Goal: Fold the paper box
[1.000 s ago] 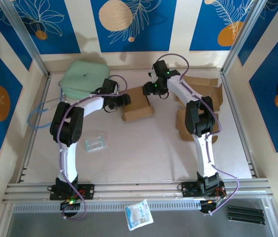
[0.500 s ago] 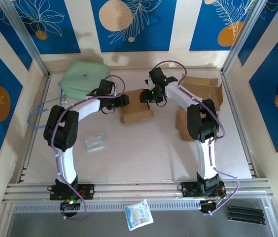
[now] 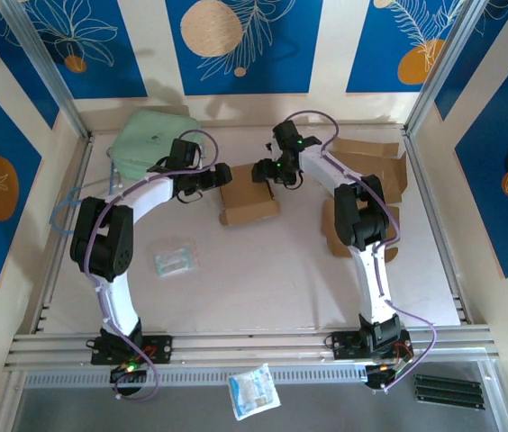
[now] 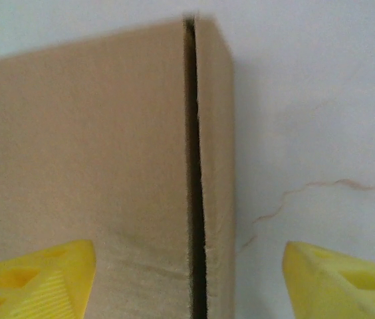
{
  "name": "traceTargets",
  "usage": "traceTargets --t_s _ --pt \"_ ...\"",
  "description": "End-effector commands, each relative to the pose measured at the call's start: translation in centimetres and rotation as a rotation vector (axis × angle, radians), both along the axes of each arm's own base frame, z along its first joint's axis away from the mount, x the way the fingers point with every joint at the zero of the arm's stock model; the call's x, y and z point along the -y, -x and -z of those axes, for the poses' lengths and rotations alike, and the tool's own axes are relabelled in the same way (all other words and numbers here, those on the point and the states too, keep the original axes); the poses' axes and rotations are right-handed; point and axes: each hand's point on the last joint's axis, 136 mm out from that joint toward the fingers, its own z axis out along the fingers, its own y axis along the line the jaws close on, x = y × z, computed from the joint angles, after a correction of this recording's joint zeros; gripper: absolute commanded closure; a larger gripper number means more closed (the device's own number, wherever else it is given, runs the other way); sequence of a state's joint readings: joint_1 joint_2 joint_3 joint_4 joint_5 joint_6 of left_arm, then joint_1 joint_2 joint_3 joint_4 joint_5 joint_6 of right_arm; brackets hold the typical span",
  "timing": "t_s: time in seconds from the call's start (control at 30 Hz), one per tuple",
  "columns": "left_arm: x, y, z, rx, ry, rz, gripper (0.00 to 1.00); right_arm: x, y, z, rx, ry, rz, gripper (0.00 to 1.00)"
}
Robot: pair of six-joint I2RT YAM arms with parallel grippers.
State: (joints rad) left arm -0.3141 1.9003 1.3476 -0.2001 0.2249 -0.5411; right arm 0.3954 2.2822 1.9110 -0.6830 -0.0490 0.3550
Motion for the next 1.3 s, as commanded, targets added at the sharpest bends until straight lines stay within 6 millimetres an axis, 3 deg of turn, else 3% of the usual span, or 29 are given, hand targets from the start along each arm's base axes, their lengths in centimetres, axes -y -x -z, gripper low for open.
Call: traceTargets --t_s 0.0,0.2,0.3,0.37,0.5,0.7,1.0,1.27 --pt "0.1 0.9 1.4 -0.053 0.03 0.026 0.0 -2.0 2.1 0.6 -0.08 -0.117 -0.034 0.32" --pt "0.1 1.7 1.9 -0.109 0.049 0.027 0.0 -2.0 4.4 2.0 -0.139 -0.214 0.009 0.53" --pt "0.2 2.0 1.6 -0.107 0.061 0.035 0.0 -0.4 4.9 2.7 -0.162 -0.249 0.054 0.66" --pt "0.7 2.0 1.5 -0.106 0.093 0.053 0.0 0.5 5.0 3.1 -0.177 -0.294 0.066 0.71" --pt "2.1 1.9 1.4 -0.118 0.18 0.106 0.01 1.3 5.5 3.2 -0.198 -0.386 0.036 0.72" --pt "3.1 1.0 2.9 -0.15 0.304 0.105 0.01 2.4 5.1 3.3 -0.223 -0.469 0.043 0.74" --pt "5.4 0.1 5.0 -0.21 0.473 0.103 0.01 4.1 4.2 4.0 -0.224 -0.467 0.079 0.75" --pt "9.0 0.3 3.6 -0.195 0.638 0.164 0.03 4.3 3.7 4.0 -0.214 -0.453 0.086 0.75"
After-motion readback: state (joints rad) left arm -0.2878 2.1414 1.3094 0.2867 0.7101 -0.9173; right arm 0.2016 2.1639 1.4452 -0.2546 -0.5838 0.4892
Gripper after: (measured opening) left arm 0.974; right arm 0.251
